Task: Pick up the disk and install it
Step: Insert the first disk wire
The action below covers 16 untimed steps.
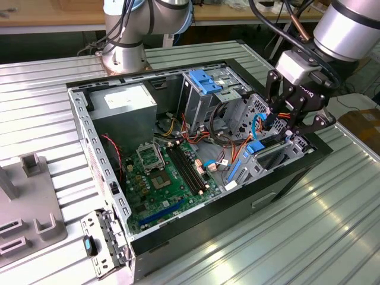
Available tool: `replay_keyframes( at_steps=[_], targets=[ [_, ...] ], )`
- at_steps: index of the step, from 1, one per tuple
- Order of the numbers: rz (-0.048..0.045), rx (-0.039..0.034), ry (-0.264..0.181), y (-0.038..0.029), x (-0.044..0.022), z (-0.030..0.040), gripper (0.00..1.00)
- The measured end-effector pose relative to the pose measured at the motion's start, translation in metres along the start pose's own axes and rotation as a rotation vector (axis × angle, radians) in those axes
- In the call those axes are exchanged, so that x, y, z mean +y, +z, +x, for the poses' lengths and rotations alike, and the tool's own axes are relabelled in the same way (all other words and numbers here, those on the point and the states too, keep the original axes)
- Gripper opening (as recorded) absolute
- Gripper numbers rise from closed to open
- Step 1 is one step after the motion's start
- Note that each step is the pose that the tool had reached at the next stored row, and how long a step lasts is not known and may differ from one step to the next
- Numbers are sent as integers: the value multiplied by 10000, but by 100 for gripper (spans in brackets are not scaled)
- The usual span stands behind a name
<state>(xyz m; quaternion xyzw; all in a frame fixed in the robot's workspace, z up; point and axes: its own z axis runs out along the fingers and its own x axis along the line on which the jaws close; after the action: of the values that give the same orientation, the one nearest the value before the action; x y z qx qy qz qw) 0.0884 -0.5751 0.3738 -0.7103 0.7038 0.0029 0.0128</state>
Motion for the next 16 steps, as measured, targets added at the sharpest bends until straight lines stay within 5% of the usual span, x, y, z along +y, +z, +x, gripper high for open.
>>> replay_keyframes(
  at_steps=[4, 9, 12, 16],
  targets=[
    [-1, 0, 0, 4, -2, -3, 44],
    [-133, 3, 2, 30, -200, -75, 44],
    [-140, -25, 4, 110, -203, -178, 44],
    [-142, -54, 5, 131, -204, -178, 44]
  ],
)
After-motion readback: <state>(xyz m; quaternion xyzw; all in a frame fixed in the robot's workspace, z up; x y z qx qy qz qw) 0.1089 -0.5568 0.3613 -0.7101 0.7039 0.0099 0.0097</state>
